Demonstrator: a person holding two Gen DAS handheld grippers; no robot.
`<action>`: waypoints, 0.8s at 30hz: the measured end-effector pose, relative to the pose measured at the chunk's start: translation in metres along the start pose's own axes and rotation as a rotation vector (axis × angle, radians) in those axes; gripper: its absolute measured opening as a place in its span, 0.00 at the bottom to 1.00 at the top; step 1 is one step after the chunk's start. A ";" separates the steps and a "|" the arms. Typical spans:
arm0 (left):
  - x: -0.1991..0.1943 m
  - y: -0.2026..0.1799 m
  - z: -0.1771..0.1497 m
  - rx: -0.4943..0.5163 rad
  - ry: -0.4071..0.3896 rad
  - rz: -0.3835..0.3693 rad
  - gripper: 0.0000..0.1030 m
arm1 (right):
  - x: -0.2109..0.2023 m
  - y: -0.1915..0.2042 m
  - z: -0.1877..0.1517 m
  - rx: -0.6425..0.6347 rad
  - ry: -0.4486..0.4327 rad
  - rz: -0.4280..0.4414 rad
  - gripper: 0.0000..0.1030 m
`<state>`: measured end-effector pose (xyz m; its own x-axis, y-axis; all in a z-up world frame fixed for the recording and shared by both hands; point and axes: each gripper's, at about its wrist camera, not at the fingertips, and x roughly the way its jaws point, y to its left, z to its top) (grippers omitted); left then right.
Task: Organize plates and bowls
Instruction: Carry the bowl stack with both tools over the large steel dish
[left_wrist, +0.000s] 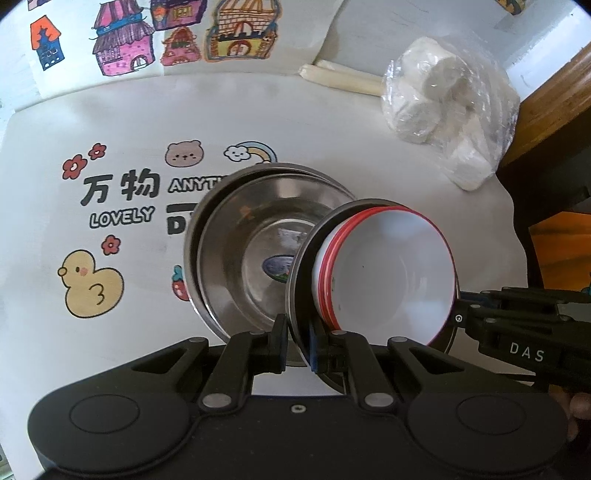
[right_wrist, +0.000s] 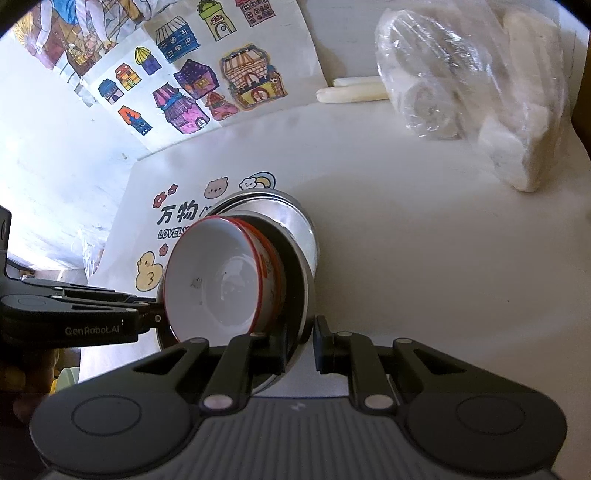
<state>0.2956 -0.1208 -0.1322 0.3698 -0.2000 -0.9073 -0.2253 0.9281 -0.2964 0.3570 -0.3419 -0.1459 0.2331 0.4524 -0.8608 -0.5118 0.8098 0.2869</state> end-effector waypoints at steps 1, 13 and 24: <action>0.000 0.002 0.002 -0.002 0.000 -0.002 0.11 | 0.001 0.000 0.001 0.009 -0.004 0.002 0.15; 0.006 0.024 0.014 0.012 0.017 0.008 0.10 | 0.020 0.013 0.005 0.070 -0.025 0.002 0.15; 0.011 0.032 0.025 0.010 0.032 0.001 0.10 | 0.028 0.017 0.011 0.101 -0.021 -0.006 0.15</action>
<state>0.3147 -0.0860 -0.1445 0.3402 -0.2090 -0.9168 -0.2162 0.9315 -0.2926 0.3635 -0.3113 -0.1608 0.2533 0.4545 -0.8540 -0.4245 0.8454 0.3241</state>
